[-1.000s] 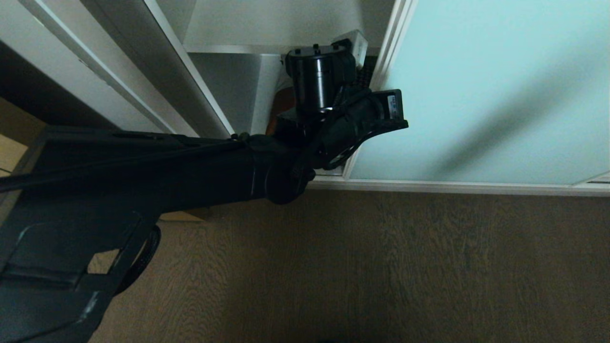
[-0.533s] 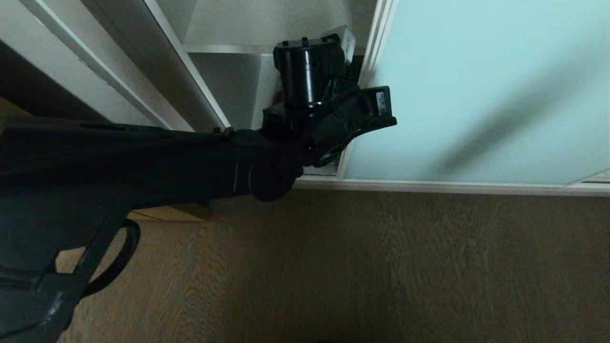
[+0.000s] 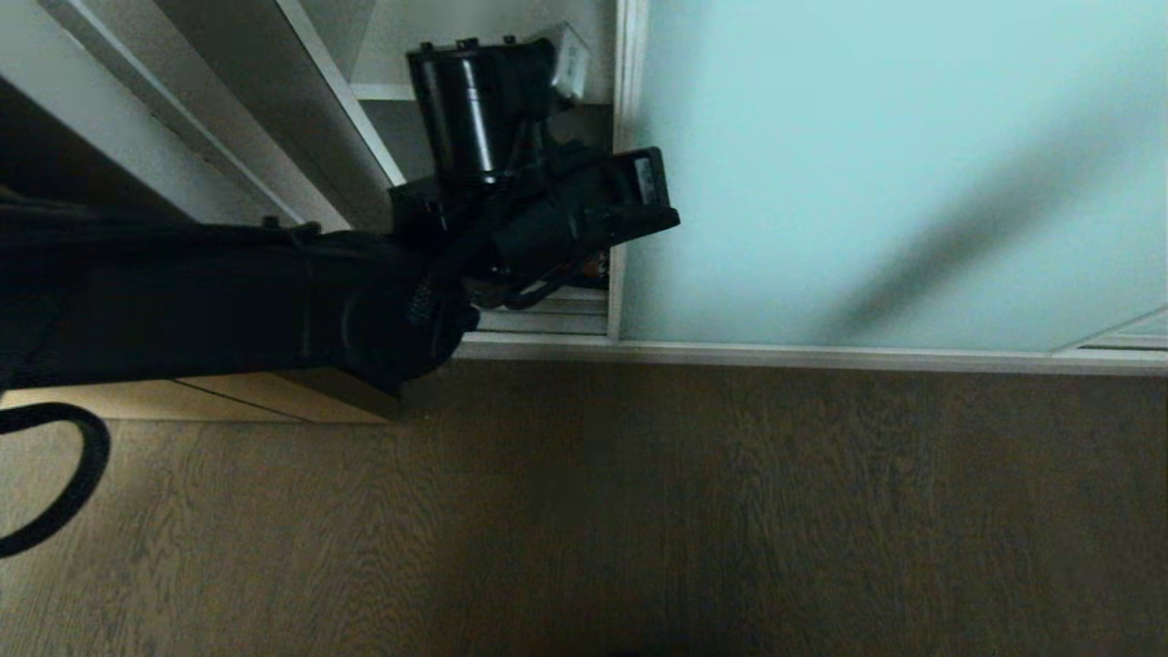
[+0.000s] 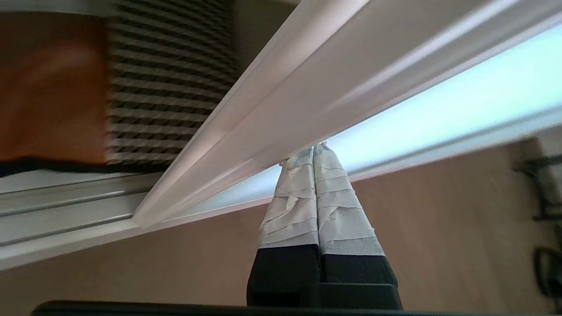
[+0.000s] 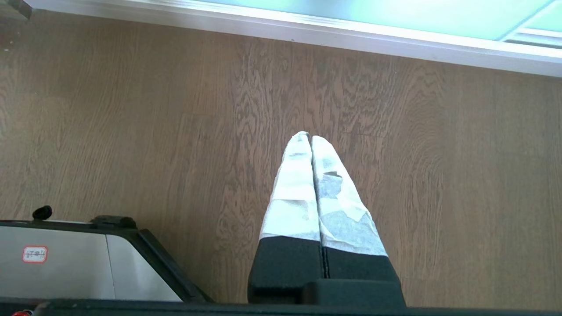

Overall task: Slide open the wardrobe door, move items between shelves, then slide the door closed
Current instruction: Close the door

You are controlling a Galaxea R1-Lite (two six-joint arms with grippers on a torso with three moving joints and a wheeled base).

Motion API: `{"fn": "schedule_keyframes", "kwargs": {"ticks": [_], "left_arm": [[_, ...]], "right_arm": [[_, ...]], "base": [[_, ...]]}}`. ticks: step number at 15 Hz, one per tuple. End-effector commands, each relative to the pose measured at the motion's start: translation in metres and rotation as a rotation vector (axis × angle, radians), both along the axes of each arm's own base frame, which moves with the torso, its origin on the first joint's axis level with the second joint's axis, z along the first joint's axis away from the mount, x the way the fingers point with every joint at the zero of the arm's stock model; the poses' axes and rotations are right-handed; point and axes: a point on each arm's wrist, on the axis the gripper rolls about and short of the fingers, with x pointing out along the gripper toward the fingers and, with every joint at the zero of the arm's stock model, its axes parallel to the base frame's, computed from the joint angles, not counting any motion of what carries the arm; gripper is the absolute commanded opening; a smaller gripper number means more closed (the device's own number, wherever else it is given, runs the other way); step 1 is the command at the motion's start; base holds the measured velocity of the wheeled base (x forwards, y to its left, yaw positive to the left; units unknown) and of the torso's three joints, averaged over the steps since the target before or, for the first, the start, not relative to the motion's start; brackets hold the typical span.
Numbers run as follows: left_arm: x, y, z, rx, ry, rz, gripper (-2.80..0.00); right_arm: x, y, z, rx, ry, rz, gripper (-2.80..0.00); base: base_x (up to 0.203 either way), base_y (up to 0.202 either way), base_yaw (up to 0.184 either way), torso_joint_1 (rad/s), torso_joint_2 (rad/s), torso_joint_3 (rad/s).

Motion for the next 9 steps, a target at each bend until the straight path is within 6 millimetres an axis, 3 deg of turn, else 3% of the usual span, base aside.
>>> {"fn": "schedule_keyframes", "kwargs": {"ticks": [1, 9], "left_arm": [[-0.023, 0.024, 0.022, -0.030, -0.038, 0.012, -2.80], [-0.068, 0.071, 0.036, -0.043, -0.050, 0.044, -2.80]], "right_arm": [[0.000, 0.000, 0.000, 0.000, 0.001, 0.001, -2.80], [0.000, 0.000, 0.000, 0.000, 0.001, 0.001, -2.80]], "base": [[0.000, 0.000, 0.000, 0.000, 0.00, 0.000], [0.000, 0.000, 0.000, 0.000, 0.00, 0.000]]}}
